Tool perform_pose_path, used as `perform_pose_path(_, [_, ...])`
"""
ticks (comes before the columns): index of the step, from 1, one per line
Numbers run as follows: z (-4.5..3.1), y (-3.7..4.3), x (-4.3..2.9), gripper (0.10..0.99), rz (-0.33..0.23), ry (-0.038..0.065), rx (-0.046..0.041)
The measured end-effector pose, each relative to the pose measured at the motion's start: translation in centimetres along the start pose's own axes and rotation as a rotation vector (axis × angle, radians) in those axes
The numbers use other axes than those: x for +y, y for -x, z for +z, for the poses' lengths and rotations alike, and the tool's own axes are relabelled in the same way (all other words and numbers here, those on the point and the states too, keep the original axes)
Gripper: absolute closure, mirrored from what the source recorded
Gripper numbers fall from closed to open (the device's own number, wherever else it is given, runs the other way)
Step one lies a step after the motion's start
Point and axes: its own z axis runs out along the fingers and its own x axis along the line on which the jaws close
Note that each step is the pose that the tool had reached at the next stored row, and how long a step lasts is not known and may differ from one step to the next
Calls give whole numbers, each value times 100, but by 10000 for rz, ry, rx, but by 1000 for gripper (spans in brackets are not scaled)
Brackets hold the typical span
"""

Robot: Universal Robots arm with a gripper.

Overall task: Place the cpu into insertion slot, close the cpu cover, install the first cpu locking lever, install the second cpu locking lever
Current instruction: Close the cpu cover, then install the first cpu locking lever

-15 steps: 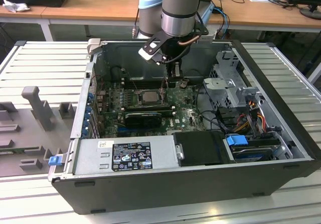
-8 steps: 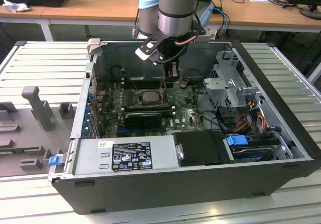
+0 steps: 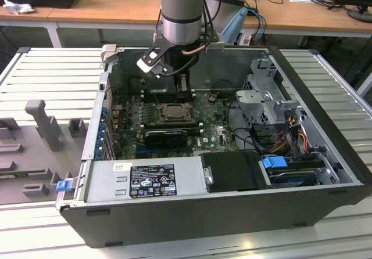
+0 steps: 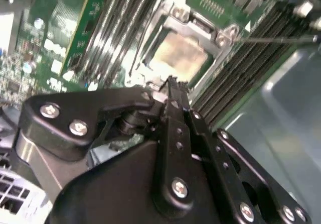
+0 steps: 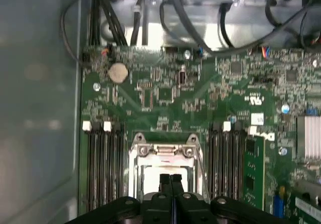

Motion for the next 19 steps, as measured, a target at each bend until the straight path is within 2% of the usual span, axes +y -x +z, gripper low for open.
perform_pose_path(4, [85,1,-36,980,-238,-7,13])
perform_pose_path(6, [101,1,-46,980,-297,-9,16])
perform_pose_path(16, [97,1,-123,980,-329,-11,18])
perform_pose_path(19, [64,0,-122,980,-329,-11,-28])
